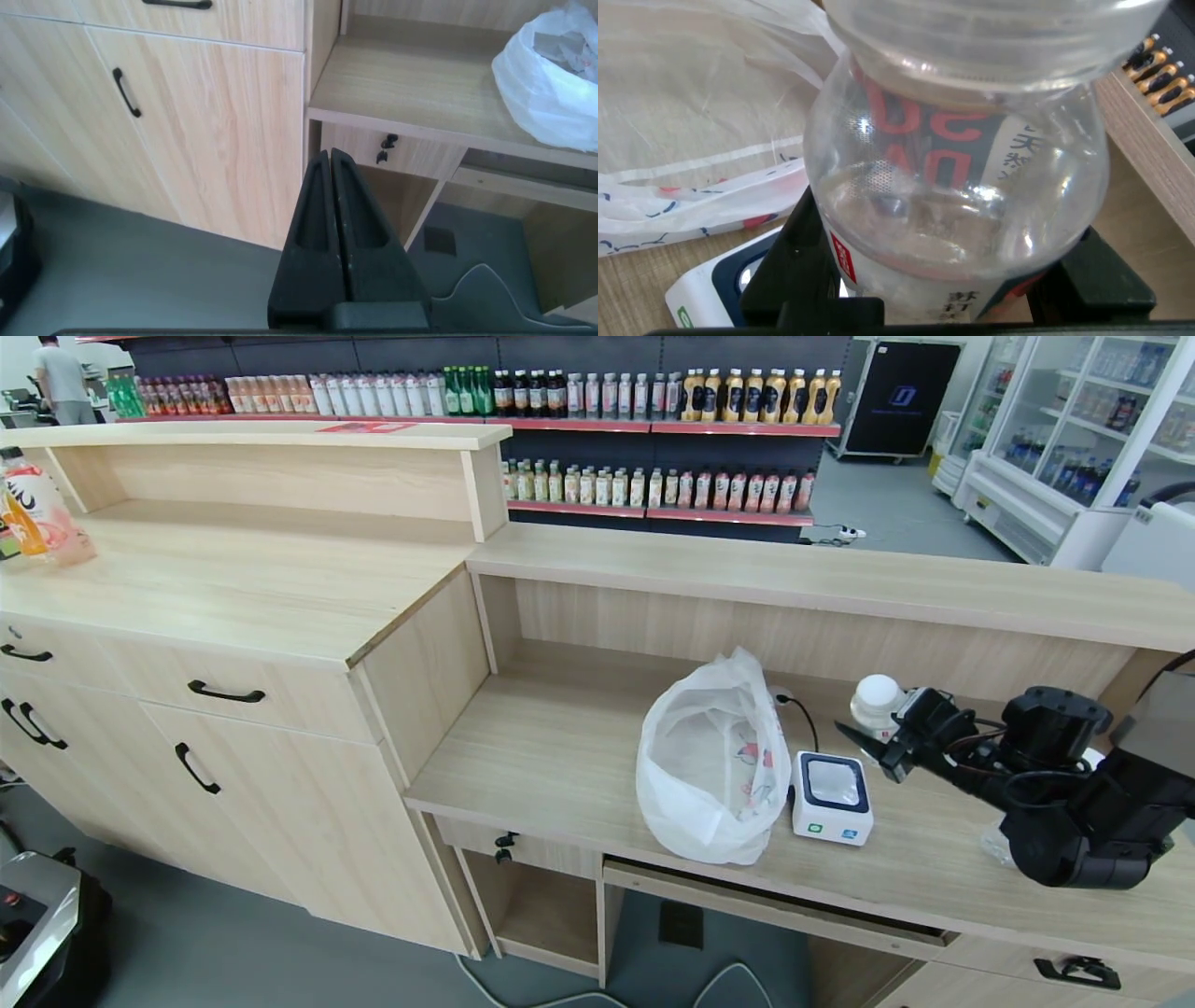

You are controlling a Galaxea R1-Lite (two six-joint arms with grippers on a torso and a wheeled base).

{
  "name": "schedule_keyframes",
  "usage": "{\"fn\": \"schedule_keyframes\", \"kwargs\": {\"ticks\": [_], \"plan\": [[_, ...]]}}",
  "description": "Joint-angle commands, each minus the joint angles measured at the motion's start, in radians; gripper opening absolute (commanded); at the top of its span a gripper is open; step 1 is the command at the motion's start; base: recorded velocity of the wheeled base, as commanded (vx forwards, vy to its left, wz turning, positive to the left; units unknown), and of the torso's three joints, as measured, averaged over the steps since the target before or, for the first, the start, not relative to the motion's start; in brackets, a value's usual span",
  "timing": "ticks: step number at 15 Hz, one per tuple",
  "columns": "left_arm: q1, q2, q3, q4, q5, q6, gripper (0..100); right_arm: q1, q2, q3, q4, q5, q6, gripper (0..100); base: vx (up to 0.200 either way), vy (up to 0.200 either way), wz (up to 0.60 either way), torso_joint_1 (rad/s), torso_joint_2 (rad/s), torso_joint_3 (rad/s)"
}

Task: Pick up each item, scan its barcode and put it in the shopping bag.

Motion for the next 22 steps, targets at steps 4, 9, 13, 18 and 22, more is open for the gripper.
{"fn": "schedule_keyframes", "kwargs": {"ticks": [4,9,13,18,22], "plan": [[0.000,0.000,0.000,0.000,0.001,0.000,0,0.003,0.013,-0.009,-0.001,-0.001,0.001,0,0.000,0.000,0.00,0.000,0.00,0.000],[0.000,0.000,0.000,0.000,0.001,0.000,0,0.005,0.034,-0.044,0.002,-0.003,0.004,0,0.000,0.000,0.00,0.000,0.00,0.000],[0.000,0.000,0.000,0.000,0.001,0.000,0,0.014,0.056,-0.056,-0.001,-0.004,0.004,0,0.000,0.000,0.00,0.000,0.00,0.000],[0.000,0.000,0.000,0.000,0.001,0.000,0,0.020,0.077,-0.093,0.000,-0.004,0.019,0,0.000,0.000,0.00,0.000,0.00,0.000],[0.000,0.000,0.000,0.000,0.001,0.000,0,0.025,0.108,-0.122,-0.001,-0.004,0.034,0,0.000,0.000,0.00,0.000,0.00,0.000]]}}
